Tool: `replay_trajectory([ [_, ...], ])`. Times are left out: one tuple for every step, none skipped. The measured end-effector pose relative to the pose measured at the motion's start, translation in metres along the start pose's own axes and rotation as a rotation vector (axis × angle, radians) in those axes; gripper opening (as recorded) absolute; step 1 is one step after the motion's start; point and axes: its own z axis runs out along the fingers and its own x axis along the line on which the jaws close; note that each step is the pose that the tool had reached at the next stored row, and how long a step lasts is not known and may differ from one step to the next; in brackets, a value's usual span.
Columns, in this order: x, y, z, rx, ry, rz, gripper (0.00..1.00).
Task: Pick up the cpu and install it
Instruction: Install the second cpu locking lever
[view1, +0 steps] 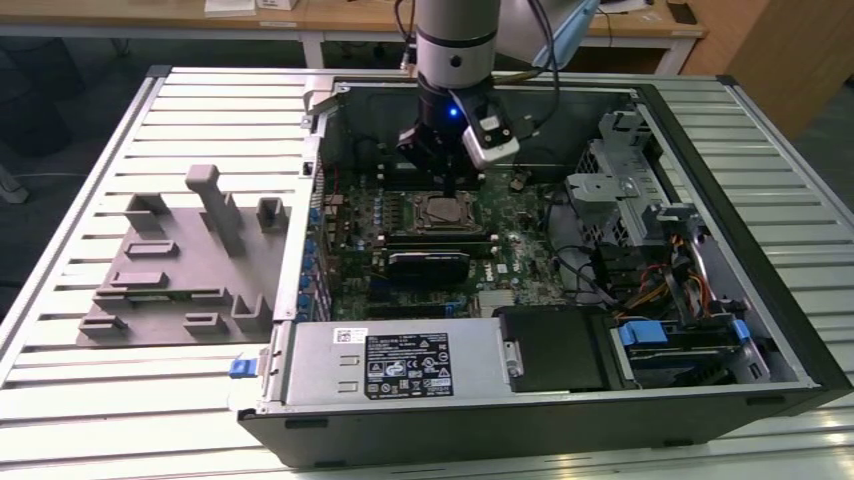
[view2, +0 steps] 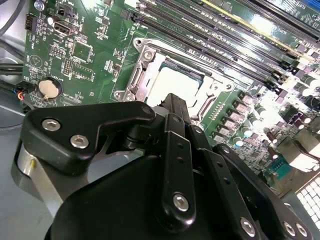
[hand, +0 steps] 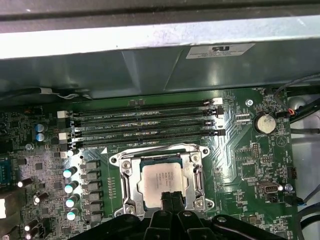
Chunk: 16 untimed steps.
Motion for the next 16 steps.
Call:
replay_trajectory([
  [0.0, 0.0, -0.0006, 0.0, 0.0, 0.0, 0.11],
  [0.0, 0.0, -0.0007, 0.0001, 0.0, 0.0, 0.11],
  [0.0, 0.0, -0.0007, 0.0001, 0.0, 0.0, 0.11],
  [0.0, 0.0, -0.0008, 0.0, 0.0, 0.0, 0.11],
  [0.0, 0.0, -0.0008, -0.0001, 0.0, 0.0, 0.11],
  [0.0, 0.0, -0.0009, 0.0001, 0.0, 0.0, 0.11],
  [0.0, 0.0, -0.0009, 0.0, 0.0, 0.0, 0.11],
  [-0.0001, -0.0001, -0.001, 0.0, 0.0, 0.0, 0.11],
  [-0.0001, -0.0004, -0.0011, 0.0003, 0.0002, 0.0, 0.11],
  [-0.0002, -0.0008, -0.0011, 0.0002, 0.0002, 0.0, 0.11],
  [-0.0003, -0.0015, -0.001, 0.0, 0.0, 0.0, 0.11],
  [-0.0003, -0.0025, -0.001, 0.0, 0.0001, 0.0, 0.11],
  [-0.0004, -0.0035, -0.001, 0.0, 0.0, 0.0, 0.11],
  [-0.0005, -0.0048, -0.001, 0.0, 0.0, 0.0, 0.11],
  [-0.0005, -0.0061, -0.001, -0.0001, 0.0, 0.0, 0.11],
  [-0.0005, -0.0074, -0.001, 0.0, 0.0, 0.0, 0.11],
])
